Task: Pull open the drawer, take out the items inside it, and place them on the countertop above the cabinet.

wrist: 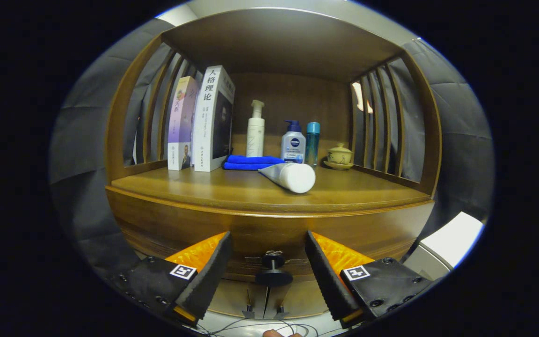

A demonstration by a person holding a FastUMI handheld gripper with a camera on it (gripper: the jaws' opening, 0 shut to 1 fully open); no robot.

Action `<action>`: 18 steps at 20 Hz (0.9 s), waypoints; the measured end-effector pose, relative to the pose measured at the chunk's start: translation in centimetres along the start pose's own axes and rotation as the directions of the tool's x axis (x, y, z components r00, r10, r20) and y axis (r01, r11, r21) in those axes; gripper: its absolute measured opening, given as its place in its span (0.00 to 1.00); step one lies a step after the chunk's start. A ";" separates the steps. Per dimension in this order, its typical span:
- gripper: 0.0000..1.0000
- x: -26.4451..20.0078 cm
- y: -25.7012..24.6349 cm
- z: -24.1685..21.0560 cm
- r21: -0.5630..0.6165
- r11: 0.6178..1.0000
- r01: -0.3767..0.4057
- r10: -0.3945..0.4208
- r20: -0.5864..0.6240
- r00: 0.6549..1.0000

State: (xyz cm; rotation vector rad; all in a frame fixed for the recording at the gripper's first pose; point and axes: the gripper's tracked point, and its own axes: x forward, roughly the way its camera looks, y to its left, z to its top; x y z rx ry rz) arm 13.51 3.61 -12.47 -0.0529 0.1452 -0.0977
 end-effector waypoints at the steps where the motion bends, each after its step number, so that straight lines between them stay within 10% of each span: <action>1: 0.98 -0.6 0.1 0.8 0.003 1.000 -0.011 0.011 0.022 1.000; 18: 0.98 -17.3 -4.4 13.5 -0.021 0.999 -0.037 0.041 0.236 0.971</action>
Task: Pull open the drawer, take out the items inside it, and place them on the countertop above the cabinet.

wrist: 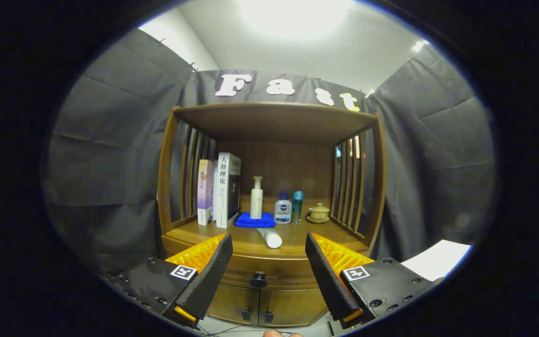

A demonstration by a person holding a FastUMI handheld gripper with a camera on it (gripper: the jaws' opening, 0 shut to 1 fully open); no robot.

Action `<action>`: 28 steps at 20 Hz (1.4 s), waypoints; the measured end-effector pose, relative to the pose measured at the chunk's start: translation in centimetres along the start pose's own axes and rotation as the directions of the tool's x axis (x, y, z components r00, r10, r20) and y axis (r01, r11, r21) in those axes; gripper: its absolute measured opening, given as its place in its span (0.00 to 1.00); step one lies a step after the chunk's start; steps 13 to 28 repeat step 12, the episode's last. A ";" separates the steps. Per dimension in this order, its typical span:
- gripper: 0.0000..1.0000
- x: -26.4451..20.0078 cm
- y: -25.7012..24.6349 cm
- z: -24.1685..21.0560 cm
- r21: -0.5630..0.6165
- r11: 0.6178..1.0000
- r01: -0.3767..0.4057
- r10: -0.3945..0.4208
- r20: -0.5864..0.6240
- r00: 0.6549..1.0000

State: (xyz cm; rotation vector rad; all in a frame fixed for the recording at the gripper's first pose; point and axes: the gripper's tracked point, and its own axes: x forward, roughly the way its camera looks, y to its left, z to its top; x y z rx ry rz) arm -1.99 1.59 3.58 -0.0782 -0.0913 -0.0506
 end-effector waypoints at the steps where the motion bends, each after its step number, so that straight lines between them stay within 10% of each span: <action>1: 0.98 -0.6 -0.5 0.7 0.013 1.000 0.007 -0.007 0.012 1.000; 28: 0.97 -5.0 -6.3 6.8 0.117 0.988 0.100 -0.110 0.086 0.990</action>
